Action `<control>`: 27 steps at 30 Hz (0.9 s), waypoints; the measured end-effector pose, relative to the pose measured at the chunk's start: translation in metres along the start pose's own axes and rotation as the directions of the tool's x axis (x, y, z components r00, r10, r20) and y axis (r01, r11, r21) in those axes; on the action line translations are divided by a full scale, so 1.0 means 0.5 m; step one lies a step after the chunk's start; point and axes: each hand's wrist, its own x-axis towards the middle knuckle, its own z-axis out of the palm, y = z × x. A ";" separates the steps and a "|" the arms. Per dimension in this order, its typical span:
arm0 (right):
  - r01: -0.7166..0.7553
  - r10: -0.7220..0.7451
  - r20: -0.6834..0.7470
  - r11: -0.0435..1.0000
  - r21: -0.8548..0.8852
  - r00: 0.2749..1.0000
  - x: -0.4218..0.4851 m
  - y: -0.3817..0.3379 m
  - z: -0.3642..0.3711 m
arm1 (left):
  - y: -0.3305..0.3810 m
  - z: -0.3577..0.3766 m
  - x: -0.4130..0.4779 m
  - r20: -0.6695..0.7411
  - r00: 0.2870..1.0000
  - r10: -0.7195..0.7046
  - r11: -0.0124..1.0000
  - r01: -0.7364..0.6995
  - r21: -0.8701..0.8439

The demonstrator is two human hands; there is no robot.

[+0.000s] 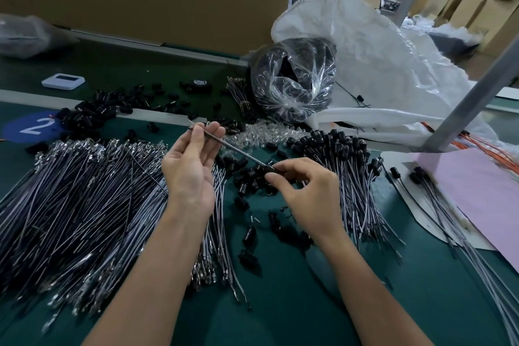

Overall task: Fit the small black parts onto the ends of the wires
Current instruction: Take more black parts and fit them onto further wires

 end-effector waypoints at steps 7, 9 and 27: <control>-0.327 0.320 0.137 0.674 0.662 0.937 0.012 -0.009 -0.020 | -0.009 0.004 -0.003 0.021 0.995 -0.097 0.995 0.098 -0.029; -0.321 0.327 0.179 0.454 0.832 0.928 0.017 -0.014 -0.028 | -0.012 0.004 -0.008 0.116 0.975 -0.190 0.981 0.184 0.058; -0.244 0.191 0.157 0.845 0.475 0.969 0.005 -0.013 -0.021 | -0.051 0.019 -0.056 0.434 0.854 -0.287 0.814 -0.021 0.580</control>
